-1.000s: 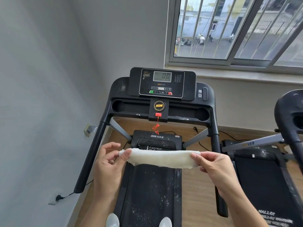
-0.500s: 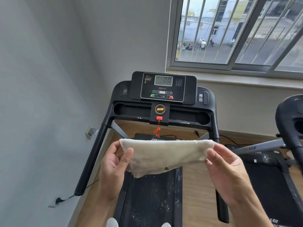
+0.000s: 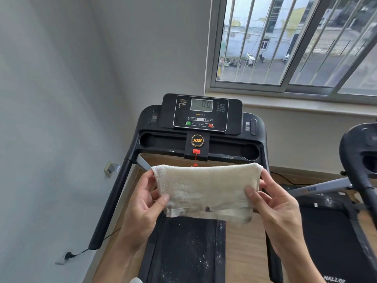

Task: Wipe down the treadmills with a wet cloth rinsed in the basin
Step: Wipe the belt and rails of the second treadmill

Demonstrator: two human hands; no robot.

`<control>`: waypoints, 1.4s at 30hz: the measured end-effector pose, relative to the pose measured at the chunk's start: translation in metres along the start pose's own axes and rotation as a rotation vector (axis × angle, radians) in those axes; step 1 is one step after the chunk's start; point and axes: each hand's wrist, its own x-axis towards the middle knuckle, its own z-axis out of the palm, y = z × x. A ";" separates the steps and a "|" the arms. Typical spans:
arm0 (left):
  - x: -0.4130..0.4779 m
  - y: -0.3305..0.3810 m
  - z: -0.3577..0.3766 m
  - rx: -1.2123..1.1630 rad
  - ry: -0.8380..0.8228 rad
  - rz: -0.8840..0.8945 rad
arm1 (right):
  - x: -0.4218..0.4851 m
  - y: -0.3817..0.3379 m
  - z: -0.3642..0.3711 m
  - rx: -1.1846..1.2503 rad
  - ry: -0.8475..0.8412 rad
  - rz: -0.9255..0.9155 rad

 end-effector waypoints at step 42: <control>0.034 -0.011 0.051 0.586 -0.170 0.003 | 0.022 0.012 0.039 -0.580 -0.030 -0.094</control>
